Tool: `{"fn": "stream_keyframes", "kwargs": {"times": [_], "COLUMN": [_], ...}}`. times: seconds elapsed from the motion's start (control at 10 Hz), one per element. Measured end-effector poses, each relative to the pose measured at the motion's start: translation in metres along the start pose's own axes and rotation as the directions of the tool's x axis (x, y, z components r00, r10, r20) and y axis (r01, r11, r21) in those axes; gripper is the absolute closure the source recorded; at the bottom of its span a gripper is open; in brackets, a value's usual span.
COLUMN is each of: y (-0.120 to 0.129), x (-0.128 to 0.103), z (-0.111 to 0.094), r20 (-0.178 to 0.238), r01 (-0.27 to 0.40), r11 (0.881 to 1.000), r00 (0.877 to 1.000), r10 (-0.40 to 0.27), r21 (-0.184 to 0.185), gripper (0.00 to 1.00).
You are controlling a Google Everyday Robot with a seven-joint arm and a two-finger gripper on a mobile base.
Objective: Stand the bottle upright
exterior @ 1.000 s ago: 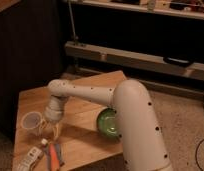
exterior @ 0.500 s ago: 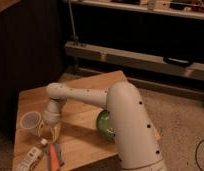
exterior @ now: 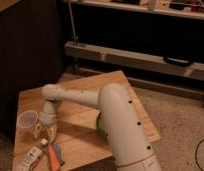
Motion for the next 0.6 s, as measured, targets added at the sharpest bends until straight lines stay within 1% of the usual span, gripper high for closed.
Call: {"fn": "stream_keyframes", "kwargs": {"times": [0.2, 0.6], "y": [-0.0043, 0.0006], "x": [-0.0039, -0.0100], "z": [0.0019, -0.0023], "r20": [0.016, 0.063], "r01": [0.001, -0.019], "r11": [1.000, 1.000], "r00": [1.000, 0.998], "r10": [-0.001, 0.018], "r21": [-0.009, 0.008], "gripper": [0.43, 0.43]}}
